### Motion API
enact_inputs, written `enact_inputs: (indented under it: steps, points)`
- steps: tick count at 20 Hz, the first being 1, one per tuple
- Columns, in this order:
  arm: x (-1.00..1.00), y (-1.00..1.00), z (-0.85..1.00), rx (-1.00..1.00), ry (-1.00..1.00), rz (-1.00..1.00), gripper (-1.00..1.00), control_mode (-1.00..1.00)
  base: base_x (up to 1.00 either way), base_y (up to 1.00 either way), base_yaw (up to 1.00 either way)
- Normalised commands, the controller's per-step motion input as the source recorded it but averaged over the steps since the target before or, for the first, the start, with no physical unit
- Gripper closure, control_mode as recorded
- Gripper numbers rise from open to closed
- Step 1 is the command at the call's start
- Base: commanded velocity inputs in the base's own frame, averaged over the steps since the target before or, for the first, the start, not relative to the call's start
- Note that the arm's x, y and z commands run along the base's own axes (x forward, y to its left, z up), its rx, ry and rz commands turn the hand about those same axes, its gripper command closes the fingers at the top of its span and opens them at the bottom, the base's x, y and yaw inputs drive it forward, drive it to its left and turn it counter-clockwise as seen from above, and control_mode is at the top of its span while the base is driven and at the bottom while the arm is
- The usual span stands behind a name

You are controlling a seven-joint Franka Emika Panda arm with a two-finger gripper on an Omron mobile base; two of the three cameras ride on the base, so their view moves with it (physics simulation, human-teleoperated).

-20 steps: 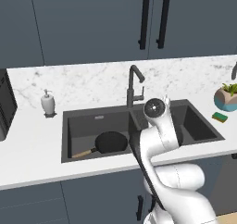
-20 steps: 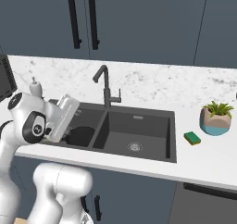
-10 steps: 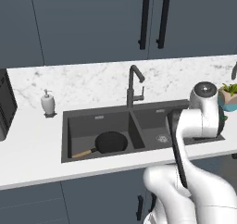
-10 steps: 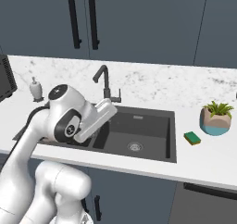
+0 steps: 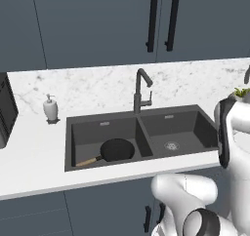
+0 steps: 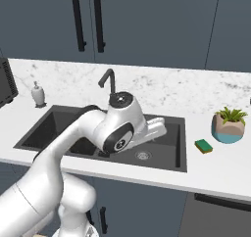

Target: Pick the pan and sponge and place them into the sink. Then turn on the water.

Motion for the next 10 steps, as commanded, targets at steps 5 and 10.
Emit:
enact_inputs:
  steps: [5, 10]
  points:
    - [0.00, -0.98, 0.05, 0.29, 0.05, -0.10, -1.00, -1.00, 0.00, 0.00, 0.00]
    - [0.03, -0.77, 0.00, 0.21, 0.01, -0.07, -1.00, -1.00, 0.00, 0.00, 0.00]
